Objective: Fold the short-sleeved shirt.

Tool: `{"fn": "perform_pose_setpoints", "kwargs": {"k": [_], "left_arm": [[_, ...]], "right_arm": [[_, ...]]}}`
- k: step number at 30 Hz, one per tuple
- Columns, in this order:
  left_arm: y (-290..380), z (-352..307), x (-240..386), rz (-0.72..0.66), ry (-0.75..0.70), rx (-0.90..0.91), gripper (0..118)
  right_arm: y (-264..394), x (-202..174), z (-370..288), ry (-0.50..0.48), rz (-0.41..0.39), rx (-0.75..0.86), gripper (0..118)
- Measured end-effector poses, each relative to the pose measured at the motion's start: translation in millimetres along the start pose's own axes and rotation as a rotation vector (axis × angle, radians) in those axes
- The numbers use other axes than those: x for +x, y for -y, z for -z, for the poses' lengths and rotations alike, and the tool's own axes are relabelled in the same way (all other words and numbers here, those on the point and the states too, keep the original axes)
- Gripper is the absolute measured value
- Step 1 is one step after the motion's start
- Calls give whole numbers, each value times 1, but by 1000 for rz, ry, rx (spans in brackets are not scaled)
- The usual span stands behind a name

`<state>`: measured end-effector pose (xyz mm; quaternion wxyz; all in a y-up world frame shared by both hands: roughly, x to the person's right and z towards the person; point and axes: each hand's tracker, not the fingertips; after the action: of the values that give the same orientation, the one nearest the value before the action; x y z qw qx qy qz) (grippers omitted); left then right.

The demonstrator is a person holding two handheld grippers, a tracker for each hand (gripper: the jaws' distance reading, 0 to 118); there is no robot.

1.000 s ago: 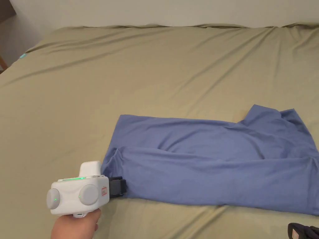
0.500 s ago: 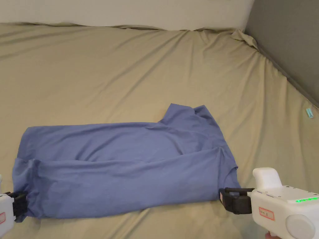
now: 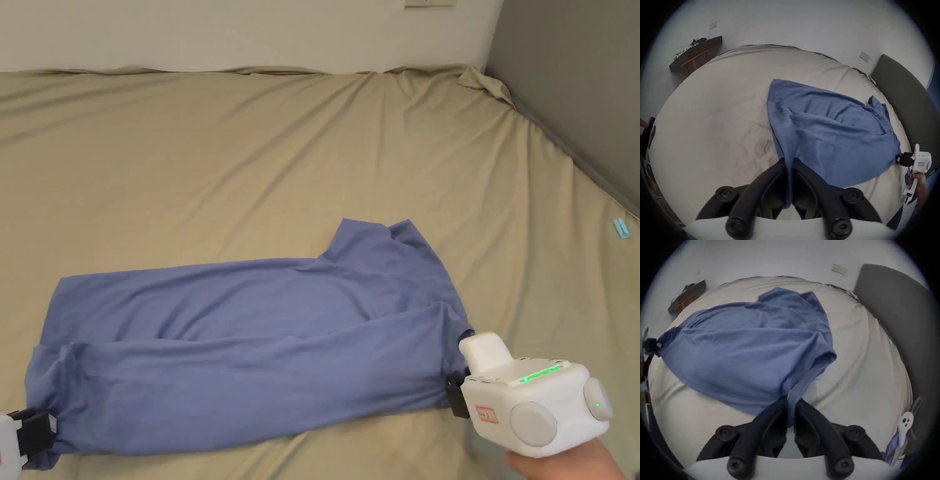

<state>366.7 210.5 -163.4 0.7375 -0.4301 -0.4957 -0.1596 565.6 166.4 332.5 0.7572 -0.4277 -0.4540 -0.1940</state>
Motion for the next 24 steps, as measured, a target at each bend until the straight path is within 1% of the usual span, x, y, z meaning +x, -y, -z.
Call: {"fn": "perform_pose_setpoints", "kwargs": {"k": [1, 2, 4, 5, 6, 7, 9, 10, 11, 12, 13, 15, 16, 18, 20, 24], "left_arm": [[-3, -1, -7, -28, 21, 3, 3], [-5, -4, -10, -39, 27, 8, 3], [-6, -11, -12, -46, 36, 1, 3], [-10, -15, -16, 6, 6, 4, 2], [-11, -20, -17, 34, 0, 5, 3], [-12, -25, -19, 35, 17, 1, 2], [-14, -33, -25, 14, 69, -7, 3], [-15, -39, -28, 11, 69, -2, 3], [-14, -44, -29, 14, 64, -6, 2], [-14, -48, -30, 17, 60, -10, 2], [-12, -51, -34, 29, 56, -34, 2], [-4, -58, -38, 28, 64, -62, 2], [3, -61, -40, 34, 70, -74, 2], [15, -65, -42, 57, 64, -97, 2], [27, -69, -46, 43, 66, -127, 3], [43, -70, -55, 26, 65, -146, 3]], "right_arm": [[-1, 1, -3, 2, 14, -11, 8], [-2, 5, -7, -10, 46, -9, 8], [-2, 21, -21, -64, 158, 19, 8], [-2, 30, -31, -101, 215, 44, 8], [-1, 37, -41, -133, 244, 63, 8], [-1, 42, -51, -151, 254, 69, 8], [-1, 48, -70, -152, 239, 50, 8], [0, 48, -78, -148, 227, 17, 8], [3, 48, -86, -102, 201, 1, 8], [4, 46, -91, -98, 176, -6, 8], [8, 48, -98, -123, 183, -12, 8], [18, 47, -106, -145, 225, -44, 8], [25, 44, -108, -154, 218, -54, 8], [37, 36, -112, -140, 208, -71, 8], [51, 30, -113, -118, 208, -108, 8], [68, 27, -110, -122, 224, -133, 8]]}}
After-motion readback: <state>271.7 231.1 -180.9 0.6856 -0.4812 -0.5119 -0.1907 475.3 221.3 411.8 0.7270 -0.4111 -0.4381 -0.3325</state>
